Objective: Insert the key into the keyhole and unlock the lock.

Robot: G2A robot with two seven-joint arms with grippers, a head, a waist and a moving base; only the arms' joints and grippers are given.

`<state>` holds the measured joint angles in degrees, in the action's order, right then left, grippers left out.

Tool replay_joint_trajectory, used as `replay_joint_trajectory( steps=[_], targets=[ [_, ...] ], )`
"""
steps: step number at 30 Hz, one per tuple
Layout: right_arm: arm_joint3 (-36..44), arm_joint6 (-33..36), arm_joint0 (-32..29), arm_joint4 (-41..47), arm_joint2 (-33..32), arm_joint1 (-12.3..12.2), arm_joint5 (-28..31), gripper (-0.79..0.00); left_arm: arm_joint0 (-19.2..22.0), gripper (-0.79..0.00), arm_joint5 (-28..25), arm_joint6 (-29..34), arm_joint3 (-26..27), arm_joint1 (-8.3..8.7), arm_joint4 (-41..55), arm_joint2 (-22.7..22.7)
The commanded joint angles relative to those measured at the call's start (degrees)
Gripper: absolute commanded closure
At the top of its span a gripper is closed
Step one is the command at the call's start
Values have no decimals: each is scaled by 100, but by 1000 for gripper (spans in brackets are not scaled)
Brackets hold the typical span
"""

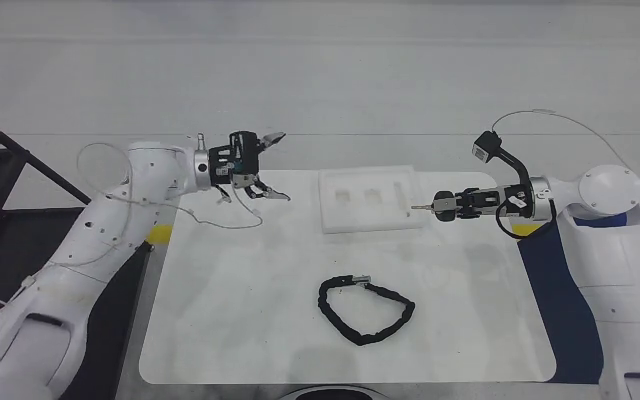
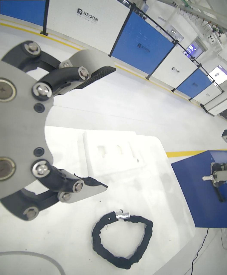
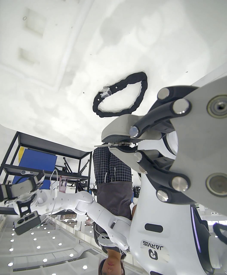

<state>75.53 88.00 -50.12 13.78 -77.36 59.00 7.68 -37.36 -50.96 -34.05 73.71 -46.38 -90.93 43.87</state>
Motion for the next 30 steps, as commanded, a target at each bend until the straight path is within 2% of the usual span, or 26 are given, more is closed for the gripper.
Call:
replay_joint_trajectory(
  steps=[1, 6, 9, 17, 22, 26, 30],
  targets=[
    [0, 0, 0, 0, 0, 0, 0, 0, -35, -785, 19, -318, -106, -140, -99, -379],
    [0, 0, 0, 0, 0, 0, 0, 0, 77, -785, 367, -731, -362, -509, -822, -1167],
    [0, 0, 0, 0, 0, 0, 0, 0, 164, -785, 390, -1084, -746, -738, -979, -1532],
    [0, 0, 0, 0, 0, 0, 0, 0, 416, -785, 63, -1658, -1885, -1491, -854, -2320],
    [0, 0, 0, 0, 0, 0, 0, 0, 569, -785, 67, -1847, -2506, -1879, -1112, -2670],
    [0, 0, 0, 0, 0, 0, 0, 0, 606, -785, 56, -1983, -2882, -2094, -1332, -2909],
    [0, 0, 0, 0, 0, 0, 0, 0, 606, -785, 56, -1983, -2882, -2094, -1332, -2909]
  ],
)
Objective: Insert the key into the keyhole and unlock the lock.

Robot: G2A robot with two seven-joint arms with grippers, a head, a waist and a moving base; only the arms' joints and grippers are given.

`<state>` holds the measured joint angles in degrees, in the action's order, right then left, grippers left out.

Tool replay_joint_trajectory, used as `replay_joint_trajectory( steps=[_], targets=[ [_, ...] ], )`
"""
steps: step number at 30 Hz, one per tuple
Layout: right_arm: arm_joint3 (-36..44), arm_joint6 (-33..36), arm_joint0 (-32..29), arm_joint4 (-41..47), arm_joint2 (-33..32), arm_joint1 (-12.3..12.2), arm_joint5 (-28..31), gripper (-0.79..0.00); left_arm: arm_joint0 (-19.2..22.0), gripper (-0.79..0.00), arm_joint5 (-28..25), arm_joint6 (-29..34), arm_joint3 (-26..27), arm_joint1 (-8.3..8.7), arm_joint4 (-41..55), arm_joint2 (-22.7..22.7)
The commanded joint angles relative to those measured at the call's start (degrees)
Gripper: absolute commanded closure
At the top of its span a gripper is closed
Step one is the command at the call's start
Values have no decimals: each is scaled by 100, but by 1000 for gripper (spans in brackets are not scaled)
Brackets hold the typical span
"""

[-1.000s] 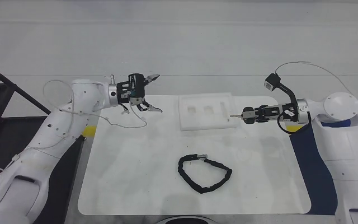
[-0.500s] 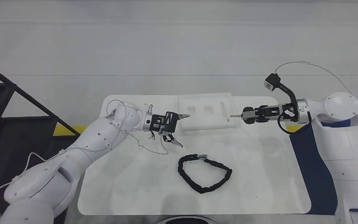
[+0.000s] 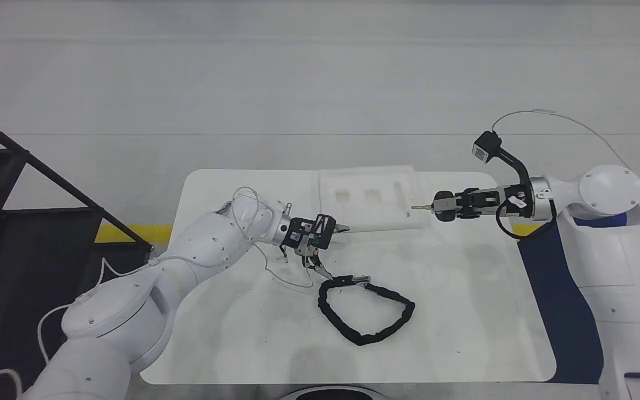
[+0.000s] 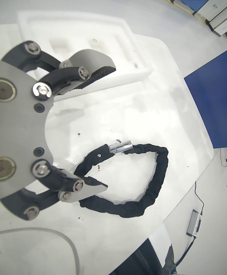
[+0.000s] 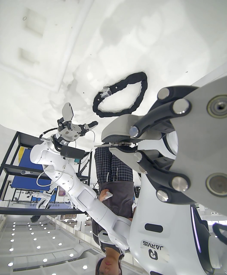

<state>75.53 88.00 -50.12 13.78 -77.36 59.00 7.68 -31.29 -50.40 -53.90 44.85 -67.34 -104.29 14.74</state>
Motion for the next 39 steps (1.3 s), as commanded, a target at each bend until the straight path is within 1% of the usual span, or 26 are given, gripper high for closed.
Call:
replay_joint_trajectory(
  steps=[1, 15, 19, 22, 27, 31, 39],
  targets=[
    [0, 0, 0, 0, 0, 0, 0, 0, -1, -785, 0, 2, 5, 2, 4, 3],
    [0, 0, 0, 0, 0, 0, 0, 0, -1, -785, 0, 2, 5, 2, 4, 3],
    [0, 0, 0, 0, 0, 0, 0, 0, -163, -785, 99, 327, 98, -5, 171, 69],
    [0, 0, 0, 0, 0, 0, 0, 0, -359, -785, 160, 310, 100, -37, 518, 157],
    [0, 0, 0, 0, 0, 0, 0, 0, -667, -785, 325, 97, 134, -165, 683, 92],
    [0, 0, 0, 0, 0, 0, 0, 0, -820, -785, 437, 65, 48, -337, 743, 5],
    [0, 0, 0, 0, 0, 0, 0, 0, -901, -785, 667, 189, -481, -682, 933, -22]
  ],
)
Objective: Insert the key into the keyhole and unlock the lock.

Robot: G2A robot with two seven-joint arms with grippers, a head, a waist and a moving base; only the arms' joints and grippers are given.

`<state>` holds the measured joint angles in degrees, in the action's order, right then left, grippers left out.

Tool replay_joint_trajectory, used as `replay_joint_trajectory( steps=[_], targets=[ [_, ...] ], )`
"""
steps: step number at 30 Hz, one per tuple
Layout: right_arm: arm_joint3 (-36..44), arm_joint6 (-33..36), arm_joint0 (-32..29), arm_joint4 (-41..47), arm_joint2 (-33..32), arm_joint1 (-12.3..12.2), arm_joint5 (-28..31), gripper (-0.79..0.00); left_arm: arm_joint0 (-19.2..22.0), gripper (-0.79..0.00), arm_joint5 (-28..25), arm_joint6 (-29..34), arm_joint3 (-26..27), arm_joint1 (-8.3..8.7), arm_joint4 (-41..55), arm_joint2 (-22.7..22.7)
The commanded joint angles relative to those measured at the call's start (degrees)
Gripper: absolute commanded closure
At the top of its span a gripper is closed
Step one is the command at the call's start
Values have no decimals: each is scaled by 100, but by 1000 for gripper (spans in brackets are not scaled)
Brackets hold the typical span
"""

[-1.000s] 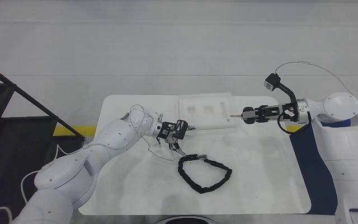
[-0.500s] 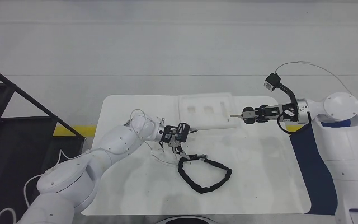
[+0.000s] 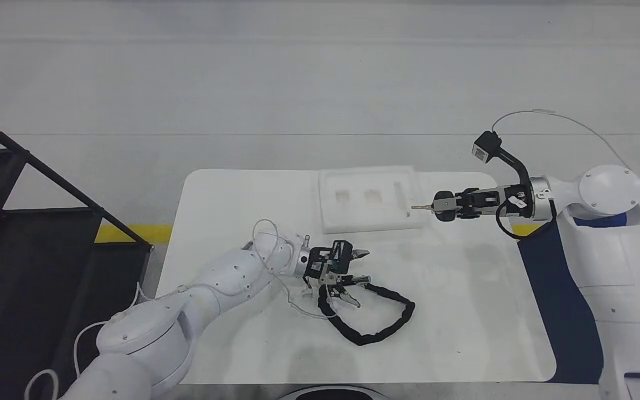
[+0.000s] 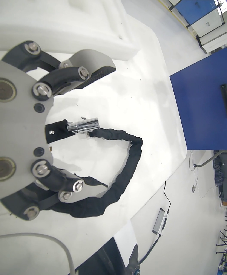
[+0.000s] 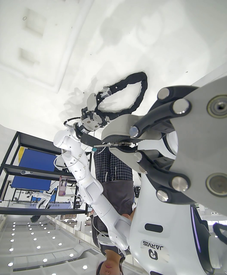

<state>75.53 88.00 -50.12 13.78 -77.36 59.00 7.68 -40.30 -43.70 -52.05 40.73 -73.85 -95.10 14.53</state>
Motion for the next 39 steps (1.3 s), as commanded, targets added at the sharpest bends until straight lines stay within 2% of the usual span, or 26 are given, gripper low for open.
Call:
replay_joint_trajectory(
  steps=[1, 13, 17, 22, 23, 24, 28, 29, 30, 34, 39],
  targets=[
    [0, 0, 0, 0, 0, 0, 0, 0, 4, -785, 14, 2, -158, -64, 34, 4],
    [0, 0, 0, 0, 0, 0, 0, 0, 27, -785, 99, -135, -804, -351, -129, -63],
    [0, 0, 0, 0, 0, 0, 0, 0, 39, -662, 244, -185, -901, -421, -269, -99],
    [0, 0, 0, 0, 0, 0, 0, 0, 46, -613, 321, -206, -1062, -517, -333, -115],
    [0, 0, 0, 0, 0, 0, 0, 0, 43, -551, 329, -213, -1093, -536, -345, -120],
    [0, 0, 0, 0, 0, 0, 0, 0, 44, -526, 337, -214, -1129, -553, -366, -127],
    [0, 0, 0, 0, 0, 0, 0, 0, 46, -486, 377, -250, -1277, -607, -430, -142],
    [0, 0, 0, 0, 0, 0, 0, 0, 46, -453, 382, -270, -1311, -618, -447, -146],
    [0, 0, 0, 0, 0, 0, 0, 0, 51, -385, 396, -273, -1345, -627, -478, -154],
    [0, 0, 0, 0, 0, 0, 0, 0, 47, -336, 433, -272, -1457, -666, -533, -164],
    [0, 0, 0, 0, 0, 0, 0, 0, 51, -363, 460, -279, -1574, -705, -595, -171]
  ],
)
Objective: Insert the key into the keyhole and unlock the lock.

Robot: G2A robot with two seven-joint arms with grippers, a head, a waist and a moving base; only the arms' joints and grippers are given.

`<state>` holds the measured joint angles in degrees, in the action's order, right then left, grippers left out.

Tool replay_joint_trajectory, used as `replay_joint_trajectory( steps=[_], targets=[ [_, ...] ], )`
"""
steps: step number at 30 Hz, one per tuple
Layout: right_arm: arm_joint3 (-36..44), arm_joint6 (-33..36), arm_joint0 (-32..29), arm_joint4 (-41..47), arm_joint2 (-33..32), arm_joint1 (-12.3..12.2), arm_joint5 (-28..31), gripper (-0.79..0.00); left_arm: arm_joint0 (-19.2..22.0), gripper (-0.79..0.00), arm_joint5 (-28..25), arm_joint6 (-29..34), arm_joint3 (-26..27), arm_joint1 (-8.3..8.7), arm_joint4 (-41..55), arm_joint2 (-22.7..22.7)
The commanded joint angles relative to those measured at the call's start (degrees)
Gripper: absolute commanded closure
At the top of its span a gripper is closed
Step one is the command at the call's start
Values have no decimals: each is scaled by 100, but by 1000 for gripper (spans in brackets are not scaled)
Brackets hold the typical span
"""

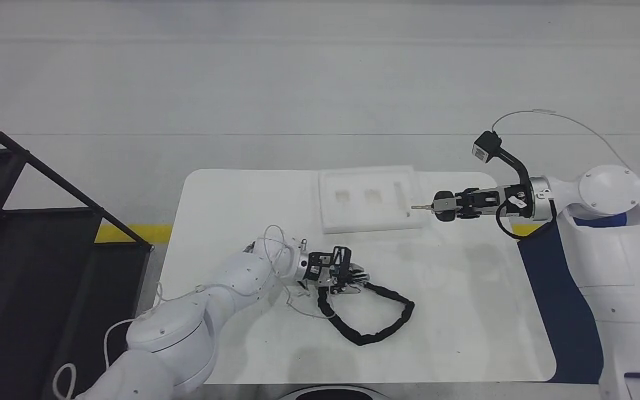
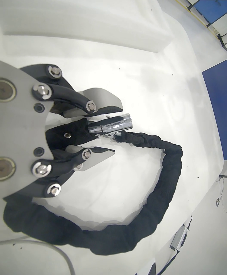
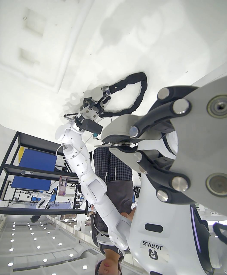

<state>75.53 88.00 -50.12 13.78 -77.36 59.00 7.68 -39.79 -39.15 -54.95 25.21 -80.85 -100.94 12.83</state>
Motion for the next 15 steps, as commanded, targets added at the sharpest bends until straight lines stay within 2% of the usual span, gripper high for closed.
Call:
replay_joint_trajectory(
  steps=[1, 5, 12, 13, 14, 15],
  targets=[
    [0, 0, 0, 0, 0, 0, 0, 0, 0, -372, 5, 14, -40, -14, -14, 0],
    [0, 0, 0, 0, 0, 0, 0, 0, 1, -376, 8, -10, -97, -39, -49, -3],
    [0, 0, 0, 0, 0, 0, 0, 0, 11, -283, -90, 111, -213, -73, -21, 29],
    [0, 0, 0, 0, 0, 0, 0, 0, 11, -228, -111, 129, -208, -81, -12, 33],
    [0, 0, 0, 0, 0, 0, 0, 0, 12, -65, -120, 139, -208, -87, -8, 37],
    [0, 0, 0, 0, 0, 0, 0, 0, 12, 0, -123, 141, -202, -93, -6, 40]
  ],
)
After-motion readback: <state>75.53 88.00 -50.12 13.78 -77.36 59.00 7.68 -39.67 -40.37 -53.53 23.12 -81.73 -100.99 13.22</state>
